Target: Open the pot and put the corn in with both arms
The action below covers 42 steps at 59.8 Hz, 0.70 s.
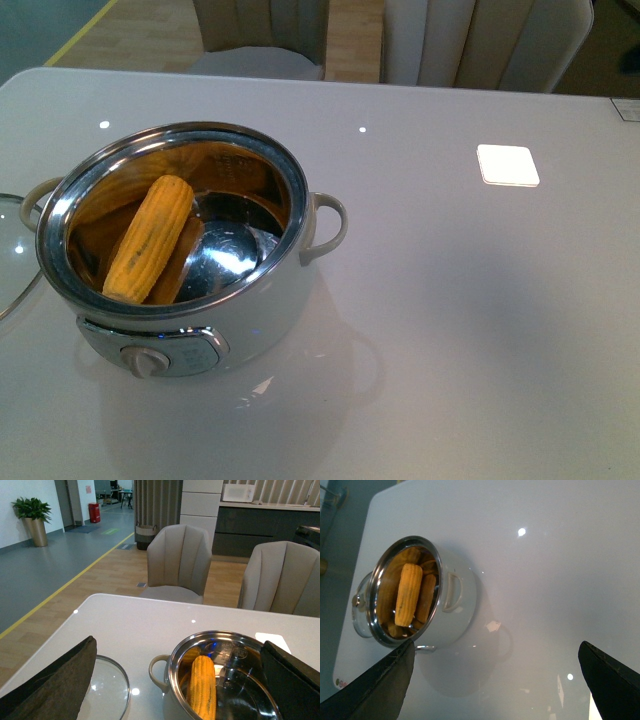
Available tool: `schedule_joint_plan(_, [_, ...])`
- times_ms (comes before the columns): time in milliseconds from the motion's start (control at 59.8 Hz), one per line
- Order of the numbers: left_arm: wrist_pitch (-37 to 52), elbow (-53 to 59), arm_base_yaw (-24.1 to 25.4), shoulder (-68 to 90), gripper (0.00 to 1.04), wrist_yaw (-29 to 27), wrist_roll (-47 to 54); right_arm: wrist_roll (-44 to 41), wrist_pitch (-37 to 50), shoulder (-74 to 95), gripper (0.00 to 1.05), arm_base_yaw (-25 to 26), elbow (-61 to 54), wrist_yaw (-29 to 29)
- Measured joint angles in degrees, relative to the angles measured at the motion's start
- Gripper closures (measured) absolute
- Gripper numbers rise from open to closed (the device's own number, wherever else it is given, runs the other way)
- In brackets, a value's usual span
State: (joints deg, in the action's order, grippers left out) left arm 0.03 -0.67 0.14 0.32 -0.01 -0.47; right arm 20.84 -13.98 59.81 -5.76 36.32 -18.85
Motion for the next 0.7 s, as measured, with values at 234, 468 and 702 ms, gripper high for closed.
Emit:
schedule_joint_plan(234, [0.0, 0.0, 0.0, 0.0, 0.07, 0.0, 0.0, -16.7, 39.5, -15.5, 0.43, 1.3, -19.2, 23.1])
schedule_joint_plan(468, [0.0, 0.0, 0.0, 0.0, 0.07, 0.0, 0.0, -20.0, 41.6, -22.3, 0.93, 5.6, -26.9, 18.8])
schedule_joint_plan(702, [0.0, 0.0, 0.0, 0.0, 0.07, 0.0, 0.0, -20.5, 39.3, -28.3, 1.03, 5.6, -30.7, 18.9])
